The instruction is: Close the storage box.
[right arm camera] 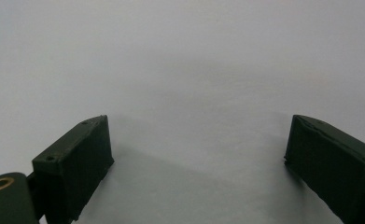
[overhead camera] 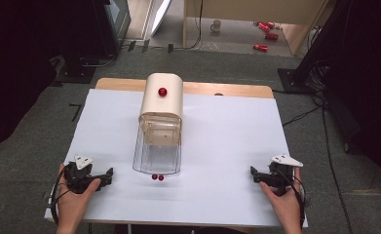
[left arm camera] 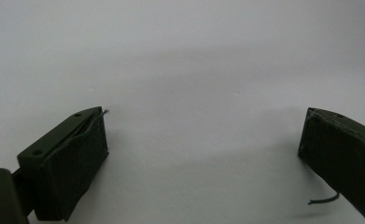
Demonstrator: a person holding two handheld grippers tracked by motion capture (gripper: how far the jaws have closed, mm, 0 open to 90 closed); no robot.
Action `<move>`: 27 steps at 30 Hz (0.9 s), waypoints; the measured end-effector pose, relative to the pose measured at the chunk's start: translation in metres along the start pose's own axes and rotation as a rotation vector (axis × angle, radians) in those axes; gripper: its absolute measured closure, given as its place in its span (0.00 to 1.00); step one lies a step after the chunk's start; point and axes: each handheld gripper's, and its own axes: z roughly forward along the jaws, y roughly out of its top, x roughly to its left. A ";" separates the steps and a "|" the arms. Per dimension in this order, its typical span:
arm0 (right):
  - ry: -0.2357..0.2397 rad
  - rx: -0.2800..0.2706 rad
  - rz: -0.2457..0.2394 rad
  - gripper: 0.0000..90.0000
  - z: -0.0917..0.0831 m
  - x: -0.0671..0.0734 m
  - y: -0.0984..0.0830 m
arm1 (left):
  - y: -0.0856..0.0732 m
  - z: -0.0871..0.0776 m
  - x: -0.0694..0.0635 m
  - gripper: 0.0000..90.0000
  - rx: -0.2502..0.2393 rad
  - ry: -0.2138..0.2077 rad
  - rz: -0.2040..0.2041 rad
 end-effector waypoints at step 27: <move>0.028 -0.080 -0.010 0.15 -0.020 0.086 0.021 | 0.000 0.000 0.000 0.01 -0.002 0.001 0.000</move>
